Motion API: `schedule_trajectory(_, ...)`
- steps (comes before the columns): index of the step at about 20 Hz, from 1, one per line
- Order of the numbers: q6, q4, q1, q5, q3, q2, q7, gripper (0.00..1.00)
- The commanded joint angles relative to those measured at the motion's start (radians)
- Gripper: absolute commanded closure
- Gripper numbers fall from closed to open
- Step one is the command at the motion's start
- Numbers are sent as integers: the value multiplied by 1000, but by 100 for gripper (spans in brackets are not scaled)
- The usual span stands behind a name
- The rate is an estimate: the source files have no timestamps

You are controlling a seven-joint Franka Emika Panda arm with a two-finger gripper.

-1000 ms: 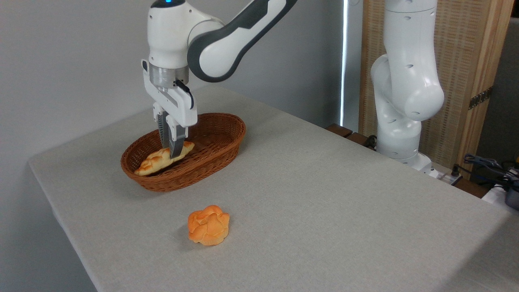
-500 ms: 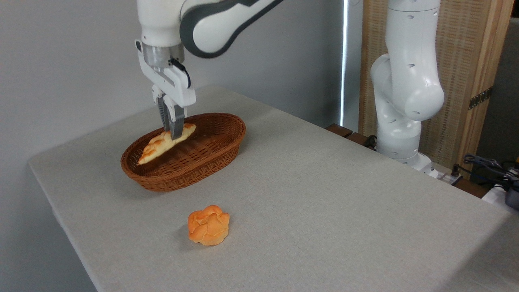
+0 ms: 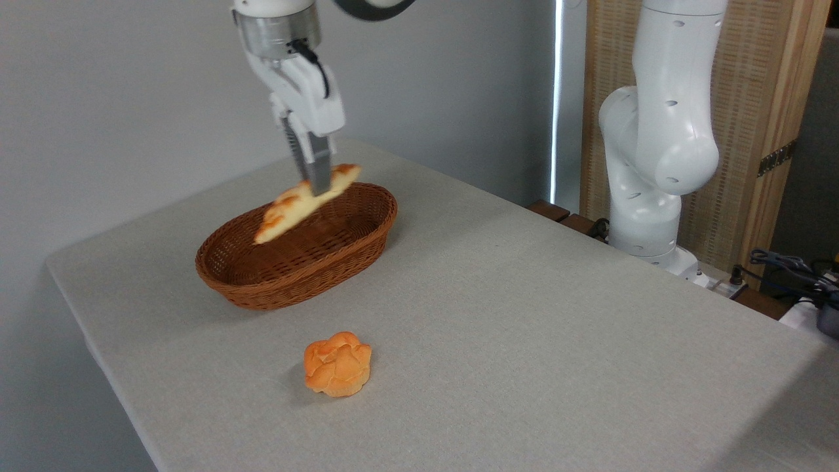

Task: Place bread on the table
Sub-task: 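Lift the braided roll up out of the basket, then carry the roll beside the orange bun and lower it to the table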

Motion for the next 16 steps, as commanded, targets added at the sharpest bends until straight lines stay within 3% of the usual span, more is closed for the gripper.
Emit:
schedule_trajectory(1,-124,-13,-8,43,124,-90,206,73)
schedule_trajectory(4,-157,-13,1,97,195,-95,286,71)
schedule_trajectory(6,-149,-22,27,151,198,-76,291,71)
schedule_trajectory(11,-128,-90,29,223,201,-72,288,71)
schedule_trajectory(16,-19,-102,25,243,331,-58,291,70)
